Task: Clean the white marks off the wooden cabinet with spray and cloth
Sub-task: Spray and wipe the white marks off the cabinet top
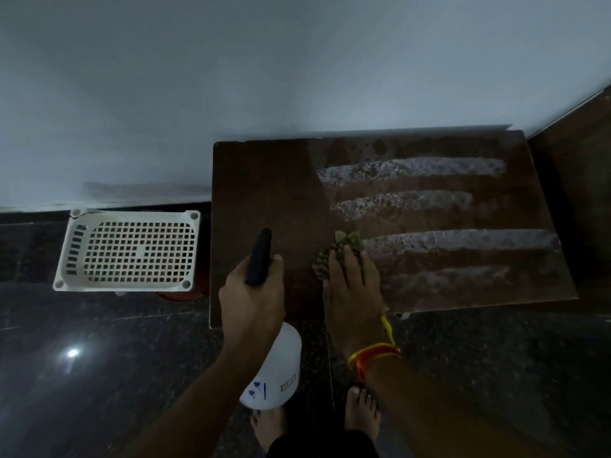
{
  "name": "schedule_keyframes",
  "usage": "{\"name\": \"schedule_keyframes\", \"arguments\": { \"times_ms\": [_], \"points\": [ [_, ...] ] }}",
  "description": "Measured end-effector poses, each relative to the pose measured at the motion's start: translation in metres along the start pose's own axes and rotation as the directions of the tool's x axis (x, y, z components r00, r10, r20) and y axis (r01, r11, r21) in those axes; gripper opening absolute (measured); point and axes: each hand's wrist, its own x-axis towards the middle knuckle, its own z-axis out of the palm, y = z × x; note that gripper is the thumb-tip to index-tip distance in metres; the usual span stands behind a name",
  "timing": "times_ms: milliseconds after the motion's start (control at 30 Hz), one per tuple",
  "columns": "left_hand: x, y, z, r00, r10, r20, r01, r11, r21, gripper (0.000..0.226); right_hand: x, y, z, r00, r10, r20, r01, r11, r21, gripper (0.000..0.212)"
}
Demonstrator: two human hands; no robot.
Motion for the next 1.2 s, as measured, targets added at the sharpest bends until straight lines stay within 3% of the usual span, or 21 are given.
{"name": "schedule_keyframes", "arguments": {
  "times_ms": [300,533,800,1067,1200],
  "points": [
    [0.032,0.014,0.007,1.0,-0.017,0.017,0.017,1.0,-0.02,0.021,0.093,-0.005,0.004,0.999,-0.003,-0.046,0.003,1.0,0.002,0.051],
    [0.051,0.035,0.01,1.0,-0.012,-0.005,0.012,1.0,-0.01,0.024,0.08,-0.006,0.002,0.999,0.012,-0.051,-0.012,1.0,0.011,0.049],
    [0.07,0.047,0.018,1.0,0.01,0.001,-0.01,1.0,-0.002,0.022,0.148,-0.006,0.007,0.998,-0.003,-0.065,0.005,0.999,0.036,0.052],
    [0.078,0.057,0.019,1.0,0.012,-0.006,-0.012,1.0,0.006,0.022,0.131,-0.006,0.009,0.996,-0.019,-0.089,0.023,0.999,0.046,0.05],
    [0.082,0.057,0.02,0.999,0.038,0.006,-0.038,0.999,0.021,0.023,0.166,-0.004,0.011,0.995,-0.025,-0.092,0.026,1.0,0.004,0.051]
  ]
}}
